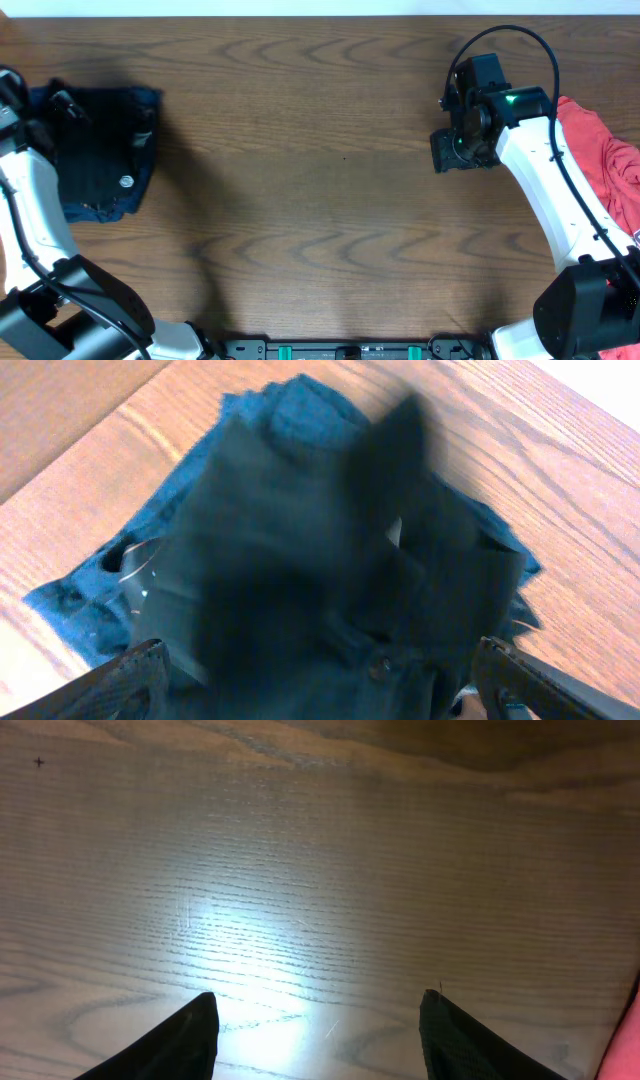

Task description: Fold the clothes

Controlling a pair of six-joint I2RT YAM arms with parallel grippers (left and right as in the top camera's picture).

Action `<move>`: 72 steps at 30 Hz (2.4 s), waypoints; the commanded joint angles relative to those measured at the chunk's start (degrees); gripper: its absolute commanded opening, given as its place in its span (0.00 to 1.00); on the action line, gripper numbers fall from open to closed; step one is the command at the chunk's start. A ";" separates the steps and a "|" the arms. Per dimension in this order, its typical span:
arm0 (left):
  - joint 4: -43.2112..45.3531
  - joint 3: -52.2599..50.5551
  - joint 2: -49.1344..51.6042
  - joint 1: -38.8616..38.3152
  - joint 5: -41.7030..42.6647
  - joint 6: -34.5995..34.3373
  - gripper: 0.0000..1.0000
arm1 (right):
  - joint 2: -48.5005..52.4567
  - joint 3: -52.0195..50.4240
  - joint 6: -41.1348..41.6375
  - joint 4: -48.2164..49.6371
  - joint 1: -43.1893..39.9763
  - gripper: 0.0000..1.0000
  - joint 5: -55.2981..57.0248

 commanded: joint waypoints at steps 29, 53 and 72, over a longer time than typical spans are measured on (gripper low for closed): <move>-27.91 0.90 -15.96 -37.73 11.47 5.84 0.98 | -6.88 0.76 6.32 14.51 -2.93 0.99 -2.58; -23.47 -24.15 -71.67 -37.73 8.28 7.32 0.98 | -58.36 -34.97 10.14 11.54 6.97 0.99 14.95; -32.00 -24.15 -71.63 -37.73 8.28 7.34 0.98 | -64.13 -37.13 7.96 2.99 1.88 0.99 14.43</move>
